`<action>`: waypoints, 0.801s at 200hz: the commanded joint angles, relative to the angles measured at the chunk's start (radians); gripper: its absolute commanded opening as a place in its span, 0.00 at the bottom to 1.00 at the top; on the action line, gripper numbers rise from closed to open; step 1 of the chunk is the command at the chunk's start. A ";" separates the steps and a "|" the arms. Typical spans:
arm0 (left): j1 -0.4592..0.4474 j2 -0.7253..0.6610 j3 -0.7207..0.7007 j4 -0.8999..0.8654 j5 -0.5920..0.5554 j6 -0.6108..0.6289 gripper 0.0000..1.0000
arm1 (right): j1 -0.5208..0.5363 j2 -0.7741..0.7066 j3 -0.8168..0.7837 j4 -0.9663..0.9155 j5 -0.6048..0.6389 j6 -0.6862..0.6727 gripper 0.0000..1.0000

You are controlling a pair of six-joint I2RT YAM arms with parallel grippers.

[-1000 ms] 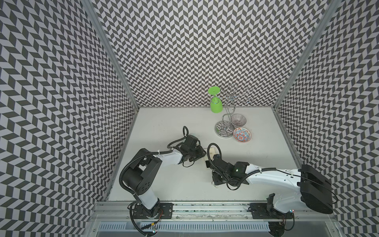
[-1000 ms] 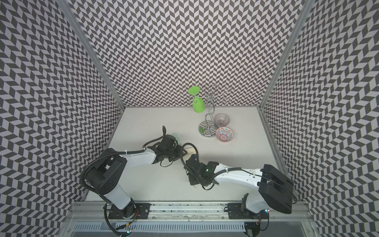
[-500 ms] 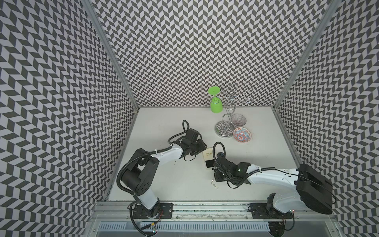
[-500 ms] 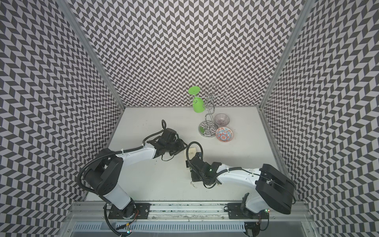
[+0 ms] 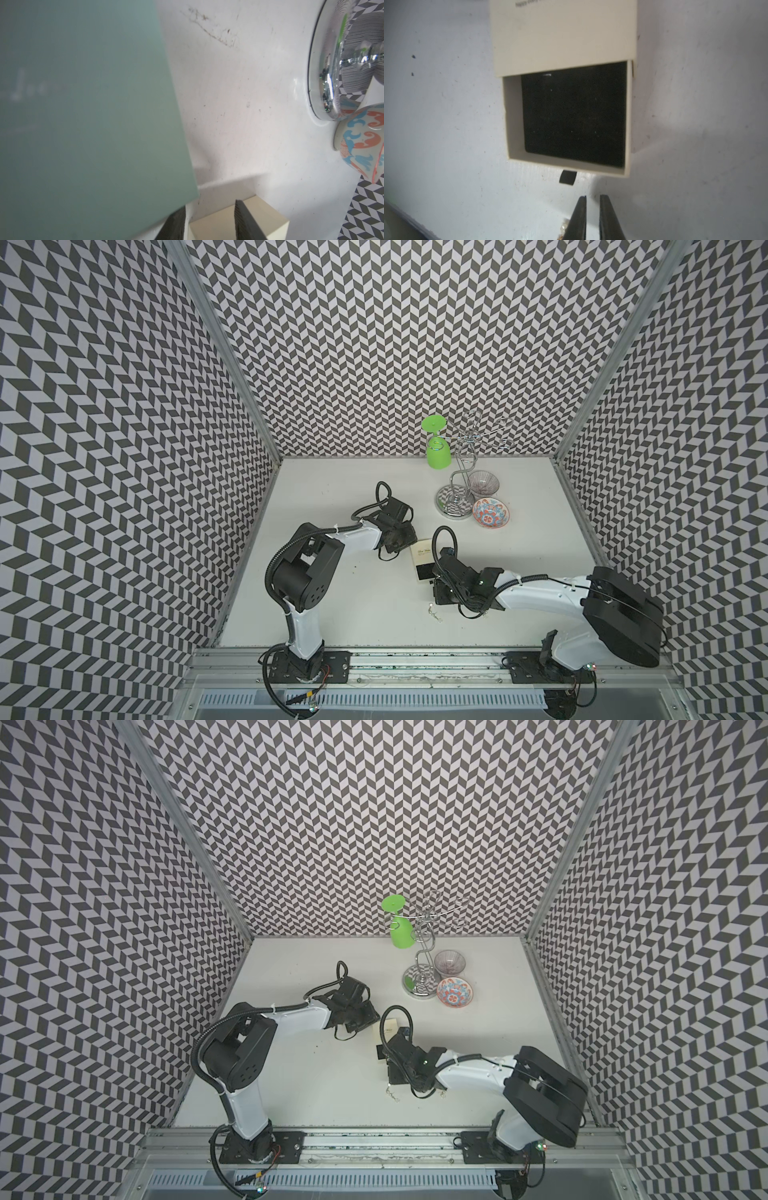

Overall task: Take out the earrings from the drawer-style jewelry box
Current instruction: Close the drawer of the jewelry box.

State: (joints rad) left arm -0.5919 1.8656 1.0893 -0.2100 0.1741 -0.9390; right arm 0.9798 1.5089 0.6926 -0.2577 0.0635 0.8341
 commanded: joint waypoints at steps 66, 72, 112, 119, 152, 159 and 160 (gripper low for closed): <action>-0.019 -0.040 -0.052 0.052 0.001 0.017 0.38 | -0.053 0.099 0.095 0.081 0.012 -0.072 0.15; -0.019 -0.042 -0.053 0.055 0.002 0.019 0.38 | -0.056 0.104 0.102 0.082 0.012 -0.076 0.15; -0.020 -0.045 -0.051 0.062 0.005 0.020 0.38 | -0.072 0.130 0.140 0.081 0.003 -0.098 0.15; -0.020 -0.043 -0.051 0.062 0.007 0.021 0.38 | -0.074 0.134 0.144 0.081 0.000 -0.102 0.15; -0.020 -0.042 -0.043 0.064 0.011 0.023 0.38 | -0.082 0.158 0.176 0.075 -0.007 -0.112 0.15; -0.020 -0.042 -0.045 0.066 0.010 0.023 0.38 | -0.084 0.163 0.182 0.075 -0.008 -0.115 0.15; -0.020 -0.043 -0.044 0.066 0.010 0.023 0.38 | -0.084 0.164 0.184 0.075 -0.009 -0.115 0.15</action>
State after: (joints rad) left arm -0.6025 1.8454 1.0454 -0.1577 0.1810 -0.9321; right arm 0.9043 1.6512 0.8394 -0.2298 0.0547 0.7364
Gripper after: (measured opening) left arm 0.381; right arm 0.147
